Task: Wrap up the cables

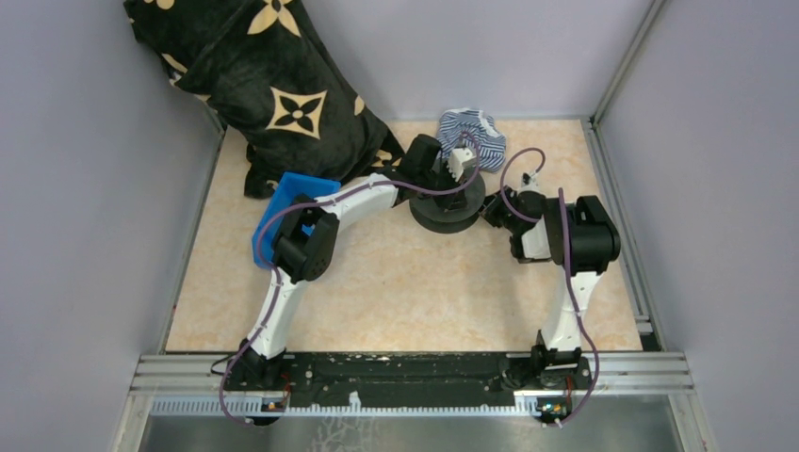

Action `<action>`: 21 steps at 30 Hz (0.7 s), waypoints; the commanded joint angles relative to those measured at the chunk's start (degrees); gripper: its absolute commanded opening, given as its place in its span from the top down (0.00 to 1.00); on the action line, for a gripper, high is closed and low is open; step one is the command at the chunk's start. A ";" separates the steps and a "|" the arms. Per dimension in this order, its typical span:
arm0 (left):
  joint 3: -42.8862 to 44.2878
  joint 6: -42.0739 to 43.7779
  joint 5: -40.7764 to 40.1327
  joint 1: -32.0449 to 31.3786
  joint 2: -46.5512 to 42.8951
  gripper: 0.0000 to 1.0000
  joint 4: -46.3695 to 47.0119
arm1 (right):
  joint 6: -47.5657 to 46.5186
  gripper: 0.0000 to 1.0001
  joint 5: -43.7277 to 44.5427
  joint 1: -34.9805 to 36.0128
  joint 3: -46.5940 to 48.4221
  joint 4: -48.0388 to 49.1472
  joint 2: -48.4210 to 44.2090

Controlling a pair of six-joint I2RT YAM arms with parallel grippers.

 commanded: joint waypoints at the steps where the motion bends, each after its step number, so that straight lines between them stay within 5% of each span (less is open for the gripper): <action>1: 1.33 0.62 -0.86 -0.28 1.29 0.79 -3.13 | -2.03 0.83 1.30 -0.54 0.43 0.37 -2.82; 21: 1.14 1.50 -1.74 -0.14 0.68 0.79 -3.62 | -4.70 0.75 2.54 -0.81 1.05 -5.23 -5.62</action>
